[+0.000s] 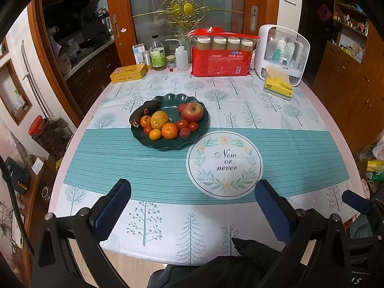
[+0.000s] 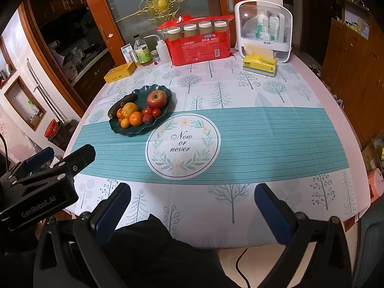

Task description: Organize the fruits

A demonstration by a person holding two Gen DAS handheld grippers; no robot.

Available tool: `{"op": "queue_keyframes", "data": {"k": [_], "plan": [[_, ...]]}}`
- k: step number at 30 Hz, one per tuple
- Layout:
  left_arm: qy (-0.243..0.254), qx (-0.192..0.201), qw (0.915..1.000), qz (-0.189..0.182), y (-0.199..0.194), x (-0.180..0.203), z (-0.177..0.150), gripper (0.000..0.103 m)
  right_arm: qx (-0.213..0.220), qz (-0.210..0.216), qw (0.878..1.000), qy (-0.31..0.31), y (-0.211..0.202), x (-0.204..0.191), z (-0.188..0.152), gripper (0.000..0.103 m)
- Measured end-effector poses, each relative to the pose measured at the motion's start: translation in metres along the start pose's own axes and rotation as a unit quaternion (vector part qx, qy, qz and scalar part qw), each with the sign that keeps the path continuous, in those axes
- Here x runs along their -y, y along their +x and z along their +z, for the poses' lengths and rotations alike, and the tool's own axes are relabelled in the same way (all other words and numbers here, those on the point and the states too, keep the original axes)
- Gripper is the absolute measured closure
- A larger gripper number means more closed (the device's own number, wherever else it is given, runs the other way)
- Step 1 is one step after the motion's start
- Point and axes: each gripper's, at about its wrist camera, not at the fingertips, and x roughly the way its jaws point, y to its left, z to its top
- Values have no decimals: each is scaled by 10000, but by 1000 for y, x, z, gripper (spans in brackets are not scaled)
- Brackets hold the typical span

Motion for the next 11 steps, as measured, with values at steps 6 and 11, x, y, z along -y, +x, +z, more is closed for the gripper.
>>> {"op": "queue_keyframes", "data": {"k": [6, 11], "plan": [[0, -11, 10000, -3, 1, 0, 1, 1, -25, 6, 10000, 5, 4, 0, 3, 0], [0, -18, 10000, 4, 1, 0, 2, 1, -75, 19, 10000, 25, 12, 0, 7, 0]]}}
